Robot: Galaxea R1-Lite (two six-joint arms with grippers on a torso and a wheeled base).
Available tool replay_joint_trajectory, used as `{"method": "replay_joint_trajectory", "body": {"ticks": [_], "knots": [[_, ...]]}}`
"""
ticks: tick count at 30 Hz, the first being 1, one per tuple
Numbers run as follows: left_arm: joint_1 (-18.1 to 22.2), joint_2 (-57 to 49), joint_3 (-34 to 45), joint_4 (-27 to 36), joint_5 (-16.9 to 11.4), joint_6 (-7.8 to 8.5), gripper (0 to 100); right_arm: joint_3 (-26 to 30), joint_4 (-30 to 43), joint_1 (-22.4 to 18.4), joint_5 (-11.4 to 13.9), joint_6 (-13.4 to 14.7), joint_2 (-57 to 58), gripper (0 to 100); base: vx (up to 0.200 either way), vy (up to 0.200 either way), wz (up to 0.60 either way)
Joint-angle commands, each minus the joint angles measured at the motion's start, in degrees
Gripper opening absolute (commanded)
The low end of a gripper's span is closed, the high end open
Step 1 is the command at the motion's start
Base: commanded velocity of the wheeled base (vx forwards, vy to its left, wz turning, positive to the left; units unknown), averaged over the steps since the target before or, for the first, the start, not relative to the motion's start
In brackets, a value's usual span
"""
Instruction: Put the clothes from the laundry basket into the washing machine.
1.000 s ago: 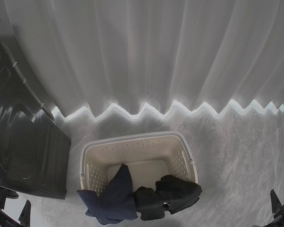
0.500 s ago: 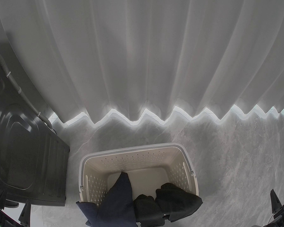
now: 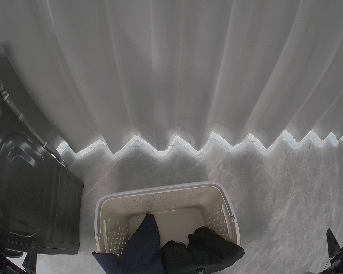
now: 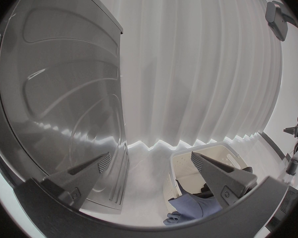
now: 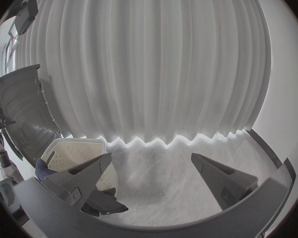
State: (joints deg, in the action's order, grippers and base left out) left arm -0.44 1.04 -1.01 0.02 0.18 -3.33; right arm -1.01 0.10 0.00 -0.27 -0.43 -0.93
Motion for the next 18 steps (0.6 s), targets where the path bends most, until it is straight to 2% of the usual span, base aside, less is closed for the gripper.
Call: {"method": "replay_joint_trajectory", "body": {"ticks": [1, 4, 10, 18], "knots": [[0.0, -0.9, 1.0, 0.1, 0.0, -0.01, 100, 1.0, 0.0, 0.0, 0.0, 0.0, 0.7, 100, 0.000, 0.000, 0.00], [0.0, -0.9, 1.0, 0.0, 0.0, -0.01, 100, 1.0, 0.0, 0.0, 0.0, 0.0, 0.7, 100, 0.000, 0.000, 0.00], [0.0, -0.9, 1.0, 0.0, 0.1, -0.01, 100, 1.0, 0.0, 0.0, 0.0, 0.0, 0.7, 100, 0.200, 0.000, 0.00], [0.0, -0.9, 1.0, 0.1, 0.0, -0.01, 100, 1.0, 0.0, 0.0, 0.0, 0.0, 0.7, 100, 0.000, 0.000, 0.00]]}}
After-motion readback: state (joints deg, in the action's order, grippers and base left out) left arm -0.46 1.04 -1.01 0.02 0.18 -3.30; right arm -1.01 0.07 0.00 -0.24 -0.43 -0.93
